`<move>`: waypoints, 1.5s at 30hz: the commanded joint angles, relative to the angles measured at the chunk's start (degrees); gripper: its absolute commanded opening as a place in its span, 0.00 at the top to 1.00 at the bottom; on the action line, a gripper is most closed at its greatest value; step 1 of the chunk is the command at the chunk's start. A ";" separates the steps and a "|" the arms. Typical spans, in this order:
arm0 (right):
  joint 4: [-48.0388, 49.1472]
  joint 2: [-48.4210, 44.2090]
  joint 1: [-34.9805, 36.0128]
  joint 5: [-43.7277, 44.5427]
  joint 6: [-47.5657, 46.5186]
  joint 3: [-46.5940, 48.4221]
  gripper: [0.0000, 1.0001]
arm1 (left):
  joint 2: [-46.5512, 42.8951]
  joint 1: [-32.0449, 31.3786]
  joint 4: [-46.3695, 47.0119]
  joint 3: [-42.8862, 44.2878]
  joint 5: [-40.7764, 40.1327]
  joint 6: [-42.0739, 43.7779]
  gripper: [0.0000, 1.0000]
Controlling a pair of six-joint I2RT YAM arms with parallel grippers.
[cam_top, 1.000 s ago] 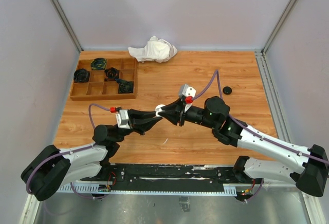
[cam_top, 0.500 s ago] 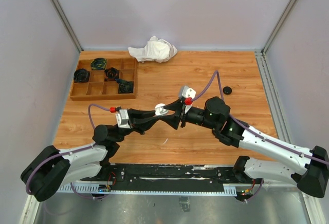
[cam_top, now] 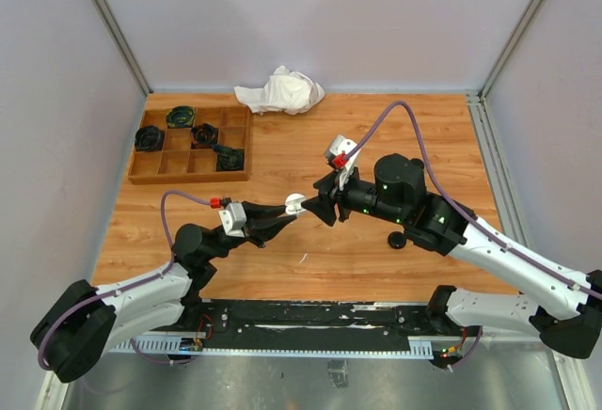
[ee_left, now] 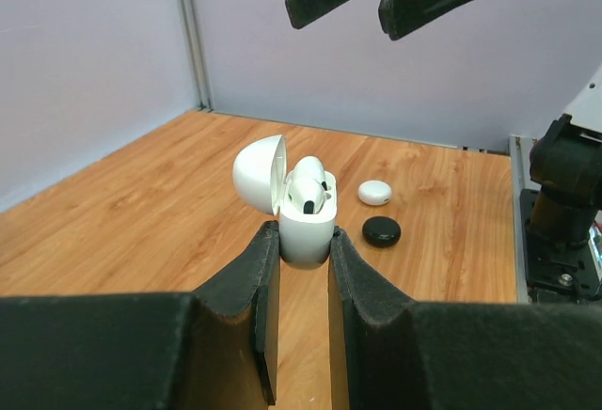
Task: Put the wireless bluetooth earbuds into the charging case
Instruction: Place the earbud in the charging case, then close the charging case.
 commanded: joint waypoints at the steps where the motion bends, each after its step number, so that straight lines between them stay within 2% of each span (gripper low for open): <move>1: -12.55 1.88 0.69 2.36 0.80 3.61 0.45 | -1.09 -0.31 -2.42 2.06 0.97 2.79 1.00; 3: -14.14 2.52 0.10 1.61 -0.12 4.14 0.42 | -1.03 -0.31 -2.35 2.14 2.65 2.70 1.00; 9: -15.04 4.54 -3.28 -10.51 -2.77 5.09 0.34 | -0.75 -0.31 -2.35 2.59 7.57 2.20 1.00; 15: -14.76 6.49 -5.62 -17.55 -6.42 5.83 0.25 | -0.16 -0.31 -2.36 3.41 11.59 1.89 1.00; 23: -14.35 9.90 -6.65 -26.27 -8.76 5.92 0.27 | 0.34 -0.31 -2.44 3.65 12.13 1.13 1.00; 30: -14.42 7.96 -6.57 -30.22 -10.73 4.62 0.30 | 2.34 -0.31 -3.85 3.83 8.65 -4.43 1.00; 37: -14.51 5.64 -6.72 -27.85 -11.37 1.97 0.30 | 2.29 -0.31 -9.40 4.58 4.48 -8.93 1.00; 41: -14.25 4.65 -6.70 -11.92 -9.77 0.63 0.27 | 3.98 -0.32 -15.44 7.11 3.42 -12.86 1.00; 45: -13.89 4.80 -7.07 5.29 -7.05 -1.36 0.27 | 9.22 -0.31 -20.44 10.40 3.56 -20.85 1.00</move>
